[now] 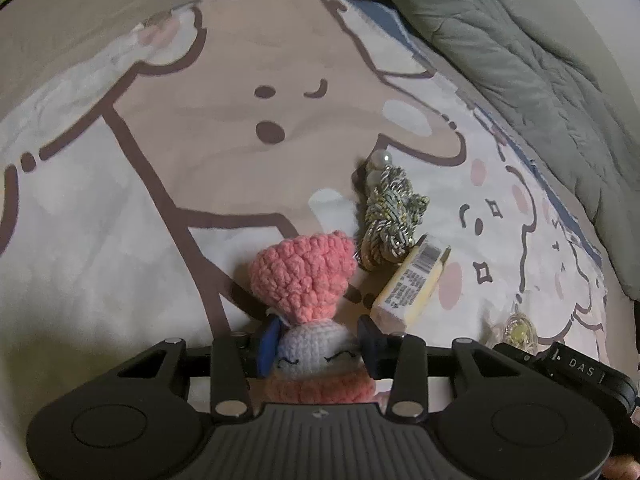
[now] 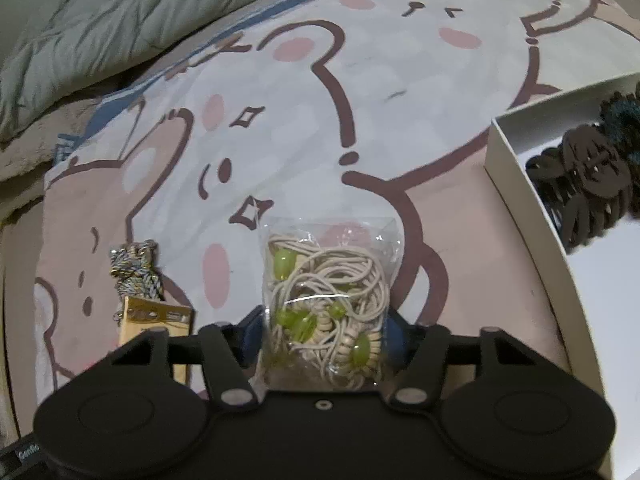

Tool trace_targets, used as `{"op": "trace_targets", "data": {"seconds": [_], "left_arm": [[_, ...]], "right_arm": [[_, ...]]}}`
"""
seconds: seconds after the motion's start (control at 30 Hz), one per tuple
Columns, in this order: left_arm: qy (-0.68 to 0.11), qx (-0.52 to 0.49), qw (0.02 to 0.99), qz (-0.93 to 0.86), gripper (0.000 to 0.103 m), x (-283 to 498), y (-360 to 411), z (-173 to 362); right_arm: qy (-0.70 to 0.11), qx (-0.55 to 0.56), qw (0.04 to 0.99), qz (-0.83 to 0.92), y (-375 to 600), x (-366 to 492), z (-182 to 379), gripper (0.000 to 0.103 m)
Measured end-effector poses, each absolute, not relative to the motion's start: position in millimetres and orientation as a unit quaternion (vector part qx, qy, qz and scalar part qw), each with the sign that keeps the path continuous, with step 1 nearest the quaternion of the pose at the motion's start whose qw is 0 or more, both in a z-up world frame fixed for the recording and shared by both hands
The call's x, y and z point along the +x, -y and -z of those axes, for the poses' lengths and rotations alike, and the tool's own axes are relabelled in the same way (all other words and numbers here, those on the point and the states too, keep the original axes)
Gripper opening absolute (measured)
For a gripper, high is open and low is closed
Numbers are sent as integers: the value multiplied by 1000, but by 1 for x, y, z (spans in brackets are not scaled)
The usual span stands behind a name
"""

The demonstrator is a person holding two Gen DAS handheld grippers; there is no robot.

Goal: Organize objects
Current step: 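Close the left tool on the crocheted doll while the right tool grips the bagged hair ties, then lift and carry the doll and hair-tie bag with both tools over the white box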

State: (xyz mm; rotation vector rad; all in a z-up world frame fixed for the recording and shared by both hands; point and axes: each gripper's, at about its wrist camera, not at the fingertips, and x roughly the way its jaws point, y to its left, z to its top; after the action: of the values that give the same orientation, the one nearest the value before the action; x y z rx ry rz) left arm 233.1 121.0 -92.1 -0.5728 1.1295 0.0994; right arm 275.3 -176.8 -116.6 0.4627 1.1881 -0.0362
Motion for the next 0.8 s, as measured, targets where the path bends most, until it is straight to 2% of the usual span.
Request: {"op": "trace_targets", "data": {"seconds": [0.03, 0.2, 0.53, 0.8], "left_arm": [[-524, -265, 808, -46, 43, 232, -121, 89], [-497, -236, 834, -45, 43, 223, -119, 67], [-445, -186, 876, -20, 43, 205, -106, 23], [-391, -101, 915, 15, 43, 182, -72, -15]], "right_arm": [[-552, 215, 806, 12, 178, 274, 114, 54], [-525, 190, 829, -14, 180, 267, 94, 52], [-465, 104, 876, -71, 177, 240, 43, 52], [-422, 69, 899, -97, 186, 215, 12, 53]]}}
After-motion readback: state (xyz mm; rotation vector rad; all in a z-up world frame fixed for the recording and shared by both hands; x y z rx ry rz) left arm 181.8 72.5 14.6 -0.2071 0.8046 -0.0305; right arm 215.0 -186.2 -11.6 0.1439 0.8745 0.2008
